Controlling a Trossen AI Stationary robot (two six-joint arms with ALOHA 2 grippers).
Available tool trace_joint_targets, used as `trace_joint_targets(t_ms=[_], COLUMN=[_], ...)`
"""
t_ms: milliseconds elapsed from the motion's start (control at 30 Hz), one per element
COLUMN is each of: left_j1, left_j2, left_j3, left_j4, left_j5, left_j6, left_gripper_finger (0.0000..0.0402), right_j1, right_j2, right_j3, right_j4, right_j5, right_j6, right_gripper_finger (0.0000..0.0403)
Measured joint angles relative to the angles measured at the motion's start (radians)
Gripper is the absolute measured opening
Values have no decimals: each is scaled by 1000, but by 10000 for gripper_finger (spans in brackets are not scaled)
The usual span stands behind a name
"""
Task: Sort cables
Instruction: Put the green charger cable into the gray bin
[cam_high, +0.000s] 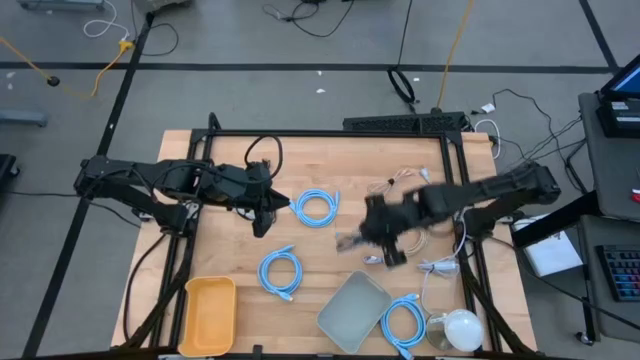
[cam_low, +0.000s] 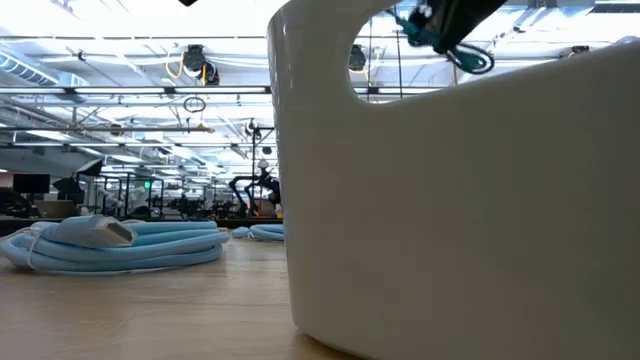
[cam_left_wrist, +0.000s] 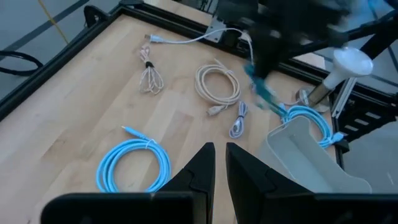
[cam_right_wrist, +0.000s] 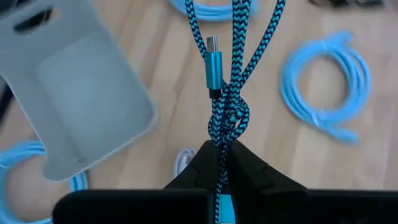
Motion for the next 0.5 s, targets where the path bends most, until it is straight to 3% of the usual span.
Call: trace_joint_targets(t_ms=[133,333,500], left_j1=[-3,-61,-134], left_j2=[0,0,0], left_j3=[0,0,0], left_j4=[0,-4,-5], left_j5=[3,6,-20], left_j6=[-19,-19,-58], left_gripper_finger=[42,42,42], right_j1=[142,253,311], right_j2=[58,166,292], right_j3=[-2,8,90], right_j4=[32,147,135], right_j5=[105,133,136], right_j6=[-11,17,63], right_gripper_finger=[9,9,9])
